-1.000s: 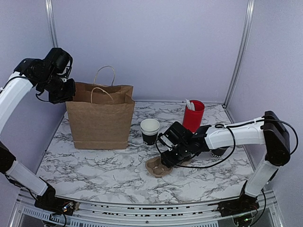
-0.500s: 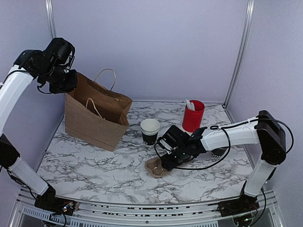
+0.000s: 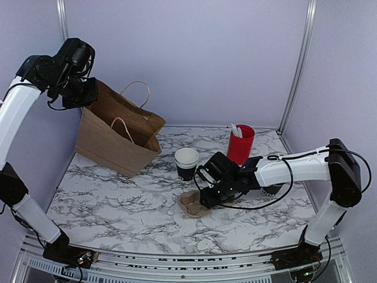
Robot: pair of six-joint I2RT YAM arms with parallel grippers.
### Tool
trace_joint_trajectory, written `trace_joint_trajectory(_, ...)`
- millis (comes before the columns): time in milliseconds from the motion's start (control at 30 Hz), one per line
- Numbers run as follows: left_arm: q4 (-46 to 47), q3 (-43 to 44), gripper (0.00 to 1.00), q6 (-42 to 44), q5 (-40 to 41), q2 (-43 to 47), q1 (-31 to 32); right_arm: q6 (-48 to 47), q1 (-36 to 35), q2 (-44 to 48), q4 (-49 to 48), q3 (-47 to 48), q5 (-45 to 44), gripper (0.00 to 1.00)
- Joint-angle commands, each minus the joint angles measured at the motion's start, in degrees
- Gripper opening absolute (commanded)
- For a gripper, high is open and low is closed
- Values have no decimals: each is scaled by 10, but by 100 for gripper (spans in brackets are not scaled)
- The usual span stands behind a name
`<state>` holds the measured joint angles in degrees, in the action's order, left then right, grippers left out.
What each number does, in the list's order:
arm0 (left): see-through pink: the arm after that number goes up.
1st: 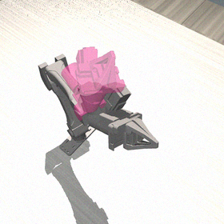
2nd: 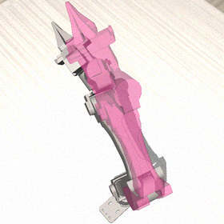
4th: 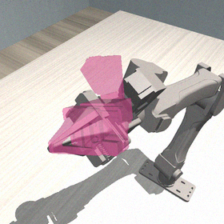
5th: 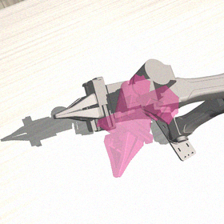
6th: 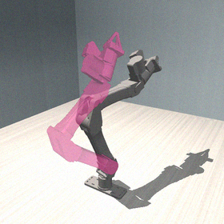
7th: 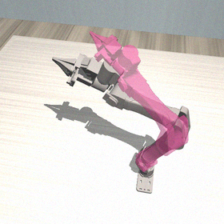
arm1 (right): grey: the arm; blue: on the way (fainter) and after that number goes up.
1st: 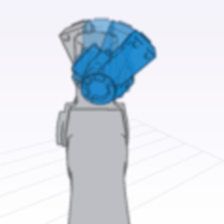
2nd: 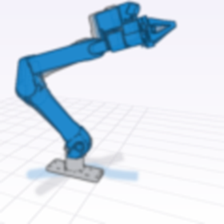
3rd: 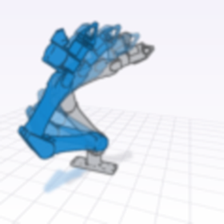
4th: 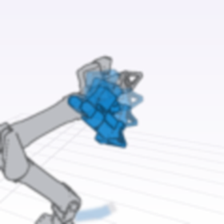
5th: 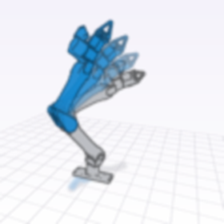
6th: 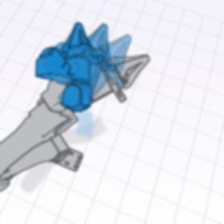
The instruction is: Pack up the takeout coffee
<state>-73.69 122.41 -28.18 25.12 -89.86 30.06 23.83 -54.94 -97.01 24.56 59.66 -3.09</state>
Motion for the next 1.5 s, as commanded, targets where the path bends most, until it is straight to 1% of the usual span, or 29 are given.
trace_joint_trajectory(0,-15,19,0,-19,25,-11,6,30,-5,54,-17,22,5,46)
trace_joint_trajectory(167,-14,26,0,-28,40,-13,6,58,-5,103,-20,22,6,46)
trace_joint_trajectory(333,-14,26,0,-31,36,-14,6,82,-3,160,-21,39,2,45)
trace_joint_trajectory(467,-13,24,0,-38,30,-14,6,89,-2,187,-3,83,0,45)
trace_joint_trajectory(567,-13,22,0,-45,25,-14,6,85,-2,195,5,141,7,45)
trace_joint_trajectory(700,-9,18,0,-52,18,-16,6,77,-2,182,14,223,19,45)
trace_joint_trajectory(800,-4,13,0,-57,7,-17,7,80,-2,167,-17,270,49,45)
trace_joint_trajectory(933,0,12,0,-62,3,-20,11,104,-4,133,-75,326,123,45)
trace_joint_trajectory(1100,3,4,0,-65,1,-19,12,149,-6,97,-148,368,204,45)
trace_joint_trajectory(1300,10,-12,0,-70,-5,-11,16,181,-7,57,-219,406,272,44)
trace_joint_trajectory(1467,18,-29,0,-77,-12,-2,22,214,-9,21,-282,414,317,45)
